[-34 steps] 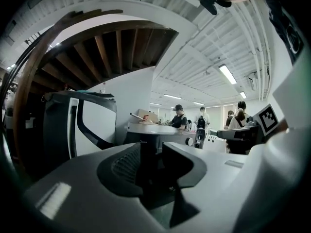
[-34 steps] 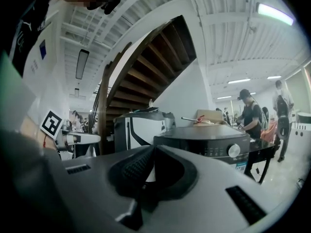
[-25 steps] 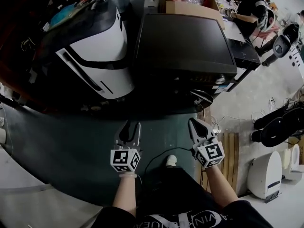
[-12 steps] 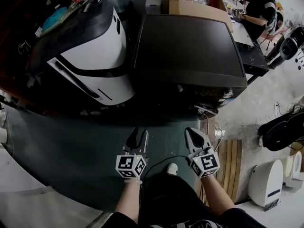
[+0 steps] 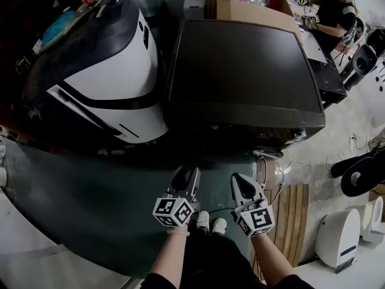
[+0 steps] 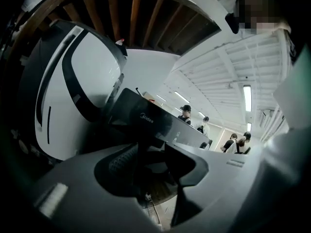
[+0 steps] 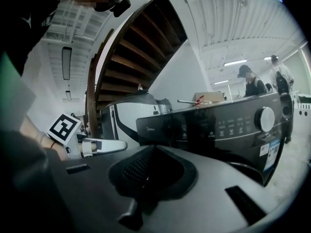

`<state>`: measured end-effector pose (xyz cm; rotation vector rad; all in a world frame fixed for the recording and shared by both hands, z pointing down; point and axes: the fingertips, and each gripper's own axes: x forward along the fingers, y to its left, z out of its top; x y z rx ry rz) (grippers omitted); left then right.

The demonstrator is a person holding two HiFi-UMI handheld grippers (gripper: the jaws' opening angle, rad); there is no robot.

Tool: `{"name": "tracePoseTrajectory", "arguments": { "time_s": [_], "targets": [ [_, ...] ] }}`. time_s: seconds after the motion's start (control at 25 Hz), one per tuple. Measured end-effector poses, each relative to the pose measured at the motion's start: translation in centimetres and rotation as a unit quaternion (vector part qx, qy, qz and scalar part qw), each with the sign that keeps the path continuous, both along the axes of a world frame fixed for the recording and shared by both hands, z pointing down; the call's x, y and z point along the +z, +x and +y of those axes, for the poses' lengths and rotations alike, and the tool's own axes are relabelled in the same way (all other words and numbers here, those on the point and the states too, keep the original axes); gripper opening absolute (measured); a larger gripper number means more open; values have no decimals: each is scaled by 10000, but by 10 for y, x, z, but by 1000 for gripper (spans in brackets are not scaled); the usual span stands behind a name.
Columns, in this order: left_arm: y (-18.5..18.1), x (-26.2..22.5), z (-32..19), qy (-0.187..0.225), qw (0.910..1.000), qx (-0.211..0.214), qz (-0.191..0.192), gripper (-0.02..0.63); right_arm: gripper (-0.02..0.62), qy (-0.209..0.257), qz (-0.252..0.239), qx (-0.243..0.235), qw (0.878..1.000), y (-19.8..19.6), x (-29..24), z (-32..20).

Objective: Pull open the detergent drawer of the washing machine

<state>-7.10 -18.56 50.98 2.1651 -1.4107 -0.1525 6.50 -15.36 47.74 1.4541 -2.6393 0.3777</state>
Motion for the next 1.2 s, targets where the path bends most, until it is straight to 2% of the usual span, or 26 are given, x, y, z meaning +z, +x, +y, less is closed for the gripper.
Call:
{"name": "tracePoseTrajectory", "arguments": {
  "time_s": [0.12, 0.24, 0.36, 0.64, 0.88, 1.2],
  "targets": [
    [4, 12, -20, -60, 9986, -9, 528, 169, 15, -76, -14, 38, 10000, -8, 9, -12],
    [4, 20, -37, -50, 9938, -34, 1109, 173, 15, -115, -49, 47, 9999, -16, 20, -21],
    [5, 24, -51, 7, 9882, -34, 1532, 173, 15, -141, -38, 85, 9999, -21, 27, -30],
    [5, 24, -76, 181, 9645, -21, 2633, 173, 15, -180, -132, 188, 9996, -25, 41, -45],
    [8, 27, -90, 317, 9474, -23, 3186, 173, 15, -240, -168, 213, 9993, -26, 53, -53],
    [4, 25, -108, 586, 9300, -28, 3629, 189, 15, -241, -219, 233, 9992, -27, 64, -61]
  ]
}}
